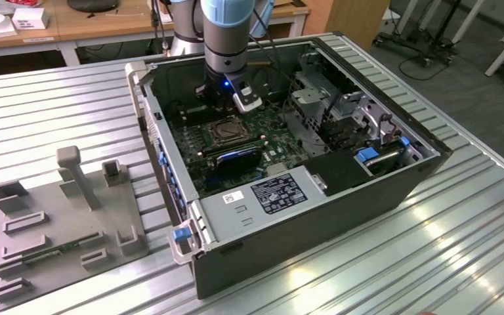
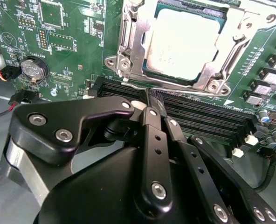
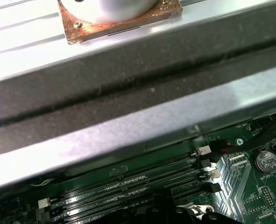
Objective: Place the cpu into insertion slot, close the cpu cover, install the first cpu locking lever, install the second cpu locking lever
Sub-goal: 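Install the first cpu locking lever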
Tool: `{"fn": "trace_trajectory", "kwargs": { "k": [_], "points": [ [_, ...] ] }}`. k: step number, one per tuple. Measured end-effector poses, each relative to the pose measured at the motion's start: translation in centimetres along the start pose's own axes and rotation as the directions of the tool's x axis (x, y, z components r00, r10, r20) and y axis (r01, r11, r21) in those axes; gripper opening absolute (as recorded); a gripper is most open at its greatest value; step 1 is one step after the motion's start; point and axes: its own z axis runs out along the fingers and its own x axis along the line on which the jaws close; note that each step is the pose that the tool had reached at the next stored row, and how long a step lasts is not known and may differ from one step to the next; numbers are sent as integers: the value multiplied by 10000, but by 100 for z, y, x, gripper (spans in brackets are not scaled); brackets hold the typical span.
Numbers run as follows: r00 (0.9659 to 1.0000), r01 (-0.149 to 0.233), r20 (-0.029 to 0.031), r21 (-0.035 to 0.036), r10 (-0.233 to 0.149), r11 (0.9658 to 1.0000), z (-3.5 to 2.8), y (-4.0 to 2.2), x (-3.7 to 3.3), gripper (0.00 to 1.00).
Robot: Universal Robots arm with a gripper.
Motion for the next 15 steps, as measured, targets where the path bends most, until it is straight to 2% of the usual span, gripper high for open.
{"fn": "trace_trajectory", "kwargs": {
  "k": [4,13,15],
  "points": [
    [10000,9,21,73,-9,10000,-6,0,0,11],
    [10000,14,42,103,-15,9999,-16,8,2,11],
    [9999,34,102,189,-36,9998,-14,8,2,11]
  ]
}}
